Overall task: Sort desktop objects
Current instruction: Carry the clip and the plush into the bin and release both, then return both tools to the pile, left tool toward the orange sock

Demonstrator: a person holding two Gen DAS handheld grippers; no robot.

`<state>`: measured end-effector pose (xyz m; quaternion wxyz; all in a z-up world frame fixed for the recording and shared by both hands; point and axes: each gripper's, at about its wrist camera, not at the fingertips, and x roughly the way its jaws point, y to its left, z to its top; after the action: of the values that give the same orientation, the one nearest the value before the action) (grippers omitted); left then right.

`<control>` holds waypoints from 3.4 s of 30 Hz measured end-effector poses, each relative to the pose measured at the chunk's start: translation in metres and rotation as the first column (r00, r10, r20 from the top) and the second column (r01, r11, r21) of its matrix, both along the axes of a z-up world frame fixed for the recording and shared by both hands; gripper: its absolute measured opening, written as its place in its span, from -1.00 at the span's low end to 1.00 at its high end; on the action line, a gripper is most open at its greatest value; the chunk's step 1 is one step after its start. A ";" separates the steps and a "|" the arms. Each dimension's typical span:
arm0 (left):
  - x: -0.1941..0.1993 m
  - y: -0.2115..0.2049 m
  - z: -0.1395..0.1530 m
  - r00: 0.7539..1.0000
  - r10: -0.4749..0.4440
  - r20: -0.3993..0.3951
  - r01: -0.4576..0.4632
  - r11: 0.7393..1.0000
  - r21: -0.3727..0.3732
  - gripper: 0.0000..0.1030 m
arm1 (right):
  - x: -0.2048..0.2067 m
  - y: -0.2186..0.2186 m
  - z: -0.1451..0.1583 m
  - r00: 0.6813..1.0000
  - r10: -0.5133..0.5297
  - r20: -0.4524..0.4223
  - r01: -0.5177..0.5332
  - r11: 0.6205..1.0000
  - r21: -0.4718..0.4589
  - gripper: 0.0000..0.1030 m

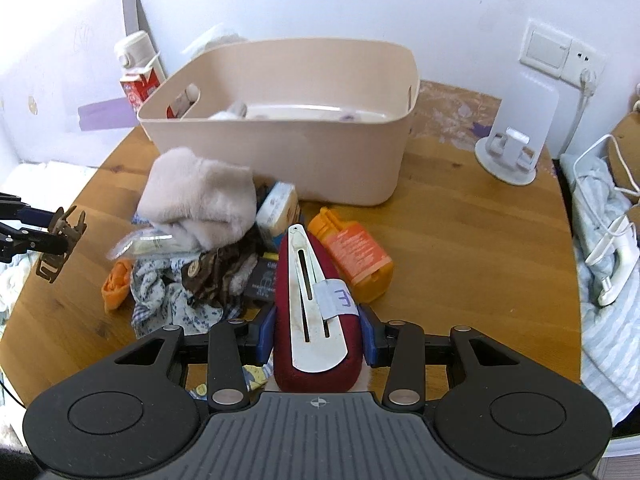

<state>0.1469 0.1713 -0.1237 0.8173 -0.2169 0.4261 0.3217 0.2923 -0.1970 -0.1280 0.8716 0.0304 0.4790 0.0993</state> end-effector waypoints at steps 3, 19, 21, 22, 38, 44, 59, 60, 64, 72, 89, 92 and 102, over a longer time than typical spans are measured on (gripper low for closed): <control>0.009 0.002 0.007 1.000 -0.015 0.014 0.015 1.000 0.022 0.17 | 0.003 -0.003 0.007 1.000 -0.007 0.019 0.007 1.000 -0.004 -0.23; 0.072 0.039 0.051 0.996 -0.022 0.085 0.009 0.989 0.145 0.17 | 0.058 -0.021 0.063 0.984 -0.006 0.179 0.009 1.000 -0.013 -0.23; 0.080 0.044 0.055 0.996 -0.014 0.089 -0.001 0.986 0.164 0.17 | 0.068 -0.021 0.068 0.980 -0.005 0.197 0.007 1.000 -0.011 -0.23; 0.084 0.048 0.057 0.995 -0.012 0.100 -0.005 0.986 0.167 0.17 | 0.073 -0.022 0.070 0.979 -0.004 0.206 0.007 1.000 -0.011 -0.23; 0.157 0.086 0.046 0.993 0.033 0.117 -0.048 0.990 0.135 0.17 | 0.141 -0.012 0.057 0.979 -0.002 0.202 0.007 1.000 -0.022 -0.23; 0.181 0.097 0.024 0.996 0.058 0.065 -0.065 0.992 0.106 0.17 | 0.162 -0.005 0.039 0.986 0.017 0.164 -0.012 0.999 -0.035 -0.23; 0.199 0.115 -0.014 0.990 0.125 -0.067 -0.121 0.991 0.063 0.18 | 0.190 0.009 -0.002 0.994 0.094 0.064 -0.085 0.987 -0.136 -0.21; 0.197 0.116 -0.015 0.989 0.131 -0.062 -0.128 0.990 0.050 0.18 | 0.191 0.009 -0.003 0.995 0.084 0.062 -0.076 0.989 -0.126 -0.19; 0.191 0.118 -0.016 0.985 0.170 -0.040 -0.170 0.985 0.010 0.18 | 0.190 0.006 -0.006 0.997 0.047 0.059 -0.041 0.995 -0.095 -0.01; 0.182 0.114 -0.001 0.983 0.179 -0.034 -0.177 0.983 0.036 0.43 | 0.178 0.005 0.002 0.996 0.006 0.091 0.002 0.996 -0.087 0.52; 0.108 0.085 0.041 0.977 0.214 0.010 -0.214 0.972 0.097 0.58 | 0.115 -0.011 0.031 0.983 -0.095 0.160 0.105 0.993 -0.060 1.00; 0.095 0.079 0.036 0.975 0.222 -0.010 -0.221 0.971 0.092 0.58 | 0.103 -0.013 0.024 0.987 -0.090 0.136 0.102 0.991 -0.081 1.00; 0.062 0.046 0.002 0.967 0.237 -0.094 -0.236 0.972 0.025 0.58 | 0.069 -0.015 -0.004 0.998 -0.022 0.061 0.032 0.984 -0.176 1.00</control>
<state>0.2086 0.2176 -0.1218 0.7531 -0.2449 0.4339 0.4296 0.3610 -0.2122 -0.1321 0.8858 -0.0434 0.4598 0.0454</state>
